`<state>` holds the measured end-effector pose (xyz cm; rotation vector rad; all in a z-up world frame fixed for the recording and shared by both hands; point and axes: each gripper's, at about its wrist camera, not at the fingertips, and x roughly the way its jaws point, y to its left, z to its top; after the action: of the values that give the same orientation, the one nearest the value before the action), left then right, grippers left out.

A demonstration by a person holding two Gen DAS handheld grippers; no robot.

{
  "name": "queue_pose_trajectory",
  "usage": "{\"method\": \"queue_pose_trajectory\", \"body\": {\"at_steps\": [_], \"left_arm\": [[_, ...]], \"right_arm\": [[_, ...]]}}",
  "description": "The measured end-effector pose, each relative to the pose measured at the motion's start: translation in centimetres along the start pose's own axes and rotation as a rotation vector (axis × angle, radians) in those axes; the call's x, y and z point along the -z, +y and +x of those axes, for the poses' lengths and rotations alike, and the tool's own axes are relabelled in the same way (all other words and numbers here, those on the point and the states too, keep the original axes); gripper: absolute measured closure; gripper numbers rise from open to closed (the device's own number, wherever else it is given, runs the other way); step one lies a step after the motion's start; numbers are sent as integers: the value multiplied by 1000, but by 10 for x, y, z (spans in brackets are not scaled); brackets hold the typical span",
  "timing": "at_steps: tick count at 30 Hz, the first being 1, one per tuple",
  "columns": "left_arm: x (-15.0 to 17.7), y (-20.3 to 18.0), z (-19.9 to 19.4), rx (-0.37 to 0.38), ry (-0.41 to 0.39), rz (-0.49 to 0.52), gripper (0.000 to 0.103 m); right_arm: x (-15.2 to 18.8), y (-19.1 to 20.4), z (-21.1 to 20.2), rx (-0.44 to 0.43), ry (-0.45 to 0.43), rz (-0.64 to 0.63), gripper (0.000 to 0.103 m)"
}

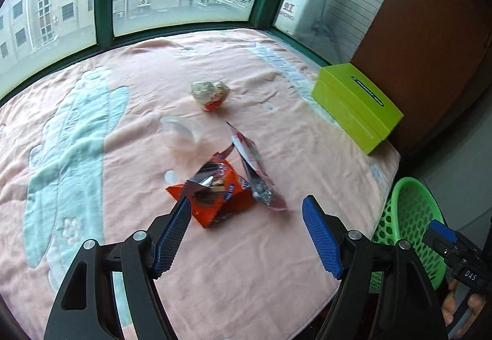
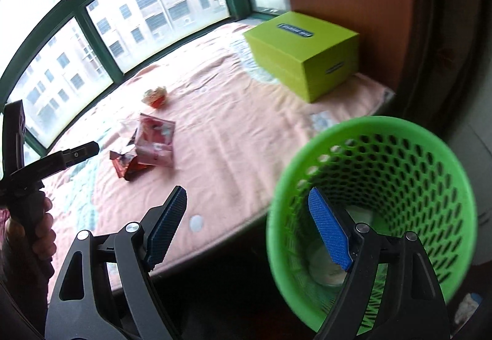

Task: Collect trash
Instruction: 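Move both tools back over the table toward the pink packet, then close the right tool on the pink wet-wipe packet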

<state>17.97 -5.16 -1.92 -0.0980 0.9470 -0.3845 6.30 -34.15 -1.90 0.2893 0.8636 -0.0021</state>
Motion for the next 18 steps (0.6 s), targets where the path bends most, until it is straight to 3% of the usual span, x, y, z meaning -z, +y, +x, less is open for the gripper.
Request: {"method": "queue_pose_trajectory", "body": {"at_steps": [10, 18], "left_arm": [[-6, 50, -5, -48, -17, -86, 31], [-7, 73, -3, -55, -15, -116, 31]], "right_arm": [[-34, 58, 54, -122, 81, -46, 22], [-56, 99, 108, -160, 147, -87, 25]]}}
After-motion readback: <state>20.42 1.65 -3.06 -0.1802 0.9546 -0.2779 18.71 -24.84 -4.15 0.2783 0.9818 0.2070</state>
